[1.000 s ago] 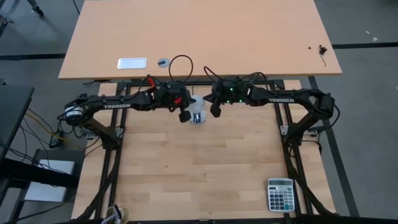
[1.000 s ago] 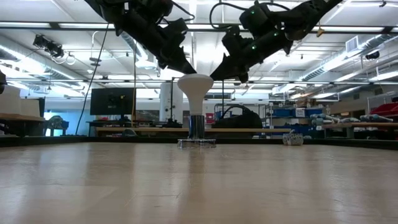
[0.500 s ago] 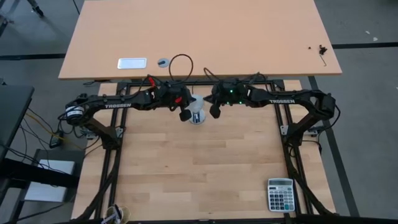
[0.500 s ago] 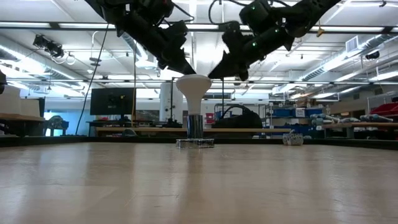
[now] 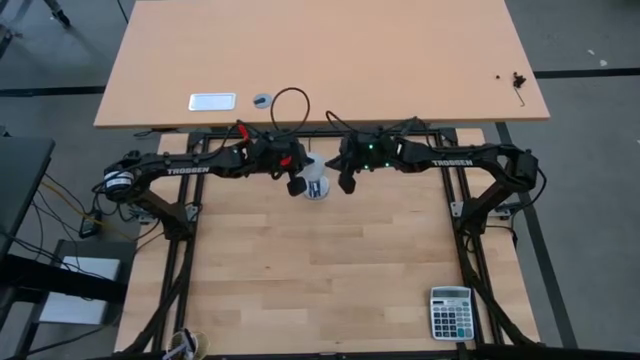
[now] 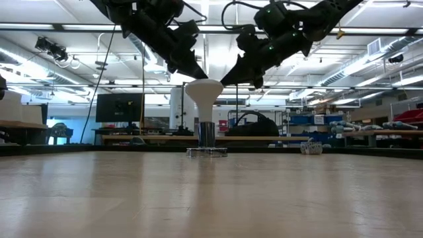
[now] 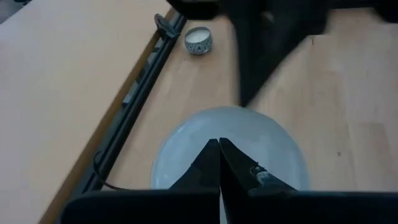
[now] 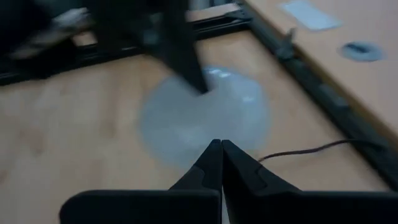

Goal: Screw lightbulb
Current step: Insert the light into the lamp socket

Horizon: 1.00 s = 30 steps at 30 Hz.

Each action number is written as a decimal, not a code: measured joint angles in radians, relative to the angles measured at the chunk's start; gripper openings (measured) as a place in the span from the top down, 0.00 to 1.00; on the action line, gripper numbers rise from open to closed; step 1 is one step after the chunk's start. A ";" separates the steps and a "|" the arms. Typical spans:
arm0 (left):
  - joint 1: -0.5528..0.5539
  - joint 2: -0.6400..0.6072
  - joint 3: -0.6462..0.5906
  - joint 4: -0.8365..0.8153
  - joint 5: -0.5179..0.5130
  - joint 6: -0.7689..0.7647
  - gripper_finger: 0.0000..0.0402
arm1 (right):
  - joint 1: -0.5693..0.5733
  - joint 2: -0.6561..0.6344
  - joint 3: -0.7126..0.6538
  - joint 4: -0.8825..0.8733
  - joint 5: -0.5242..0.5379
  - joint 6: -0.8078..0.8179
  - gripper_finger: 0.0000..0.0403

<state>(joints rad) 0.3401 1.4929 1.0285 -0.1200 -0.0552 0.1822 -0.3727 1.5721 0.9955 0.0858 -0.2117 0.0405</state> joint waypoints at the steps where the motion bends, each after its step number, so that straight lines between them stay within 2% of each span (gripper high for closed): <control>1: 0.000 0.000 0.000 0.002 0.002 0.000 1.00 | 0.004 -0.001 0.000 -0.009 -0.023 0.005 0.97; 7: 0.000 0.002 0.001 0.007 0.005 0.000 1.00 | 0.015 -0.015 -0.002 -0.015 -0.050 0.007 0.97; 12: 0.000 0.002 0.001 0.007 0.005 0.000 1.00 | 0.004 -0.028 -0.001 0.003 0.099 -0.008 0.98; 17: 0.000 0.002 0.001 0.009 0.004 0.002 1.00 | -0.031 0.000 -0.001 0.018 0.114 -0.009 0.98; 25: 0.000 0.000 0.000 0.001 0.004 0.002 1.00 | -0.012 0.011 -0.001 0.019 0.047 0.008 0.98; 30: 0.000 0.002 0.001 0.011 0.003 0.001 1.00 | 0.020 0.009 -0.001 0.005 -0.069 0.012 0.98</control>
<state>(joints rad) 0.3405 1.4948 1.0290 -0.1091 -0.0519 0.1833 -0.3523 1.5806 0.9945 0.0912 -0.2810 0.0530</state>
